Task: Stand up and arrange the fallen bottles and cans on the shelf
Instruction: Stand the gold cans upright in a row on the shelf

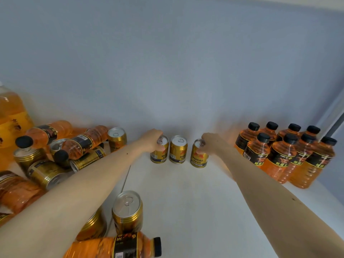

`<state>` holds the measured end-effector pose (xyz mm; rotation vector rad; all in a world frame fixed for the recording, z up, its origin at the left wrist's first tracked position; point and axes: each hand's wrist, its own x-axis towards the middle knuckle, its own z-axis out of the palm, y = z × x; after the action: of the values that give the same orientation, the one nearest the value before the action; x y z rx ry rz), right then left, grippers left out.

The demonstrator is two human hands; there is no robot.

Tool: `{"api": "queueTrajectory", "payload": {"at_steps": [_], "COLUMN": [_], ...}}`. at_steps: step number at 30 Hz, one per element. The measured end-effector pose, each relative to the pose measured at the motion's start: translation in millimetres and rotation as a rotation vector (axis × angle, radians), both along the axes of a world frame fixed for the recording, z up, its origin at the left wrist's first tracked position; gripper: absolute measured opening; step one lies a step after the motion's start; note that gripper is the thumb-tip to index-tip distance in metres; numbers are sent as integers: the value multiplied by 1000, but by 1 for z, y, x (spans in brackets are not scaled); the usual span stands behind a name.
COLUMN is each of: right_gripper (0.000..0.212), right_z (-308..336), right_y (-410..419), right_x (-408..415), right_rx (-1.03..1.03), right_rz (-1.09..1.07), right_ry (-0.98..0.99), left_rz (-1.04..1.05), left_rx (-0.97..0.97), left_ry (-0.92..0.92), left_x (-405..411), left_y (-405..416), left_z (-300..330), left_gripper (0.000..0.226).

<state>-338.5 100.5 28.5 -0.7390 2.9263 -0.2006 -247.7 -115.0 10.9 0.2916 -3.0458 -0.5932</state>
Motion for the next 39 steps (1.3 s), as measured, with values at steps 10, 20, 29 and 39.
{"api": "queueTrajectory", "payload": {"at_steps": [10, 20, 29, 39], "right_gripper": [70, 62, 55, 81], "right_z": [21, 36, 17, 7], "right_y": [-24, -61, -79, -69], "right_x": [16, 66, 136, 203], "right_rx": [71, -266, -346, -258], "right_rz": [131, 282, 329, 370], "right_ry": [88, -23, -280, -379], "left_rz": [-20, -13, -94, -248], "left_rx": [24, 99, 163, 210], "left_ry": [-29, 44, 16, -97], "left_x": [16, 91, 182, 248], "left_y": [-11, -49, -73, -74], "left_z": [12, 24, 20, 18], "left_gripper": [86, 81, 70, 69]}}
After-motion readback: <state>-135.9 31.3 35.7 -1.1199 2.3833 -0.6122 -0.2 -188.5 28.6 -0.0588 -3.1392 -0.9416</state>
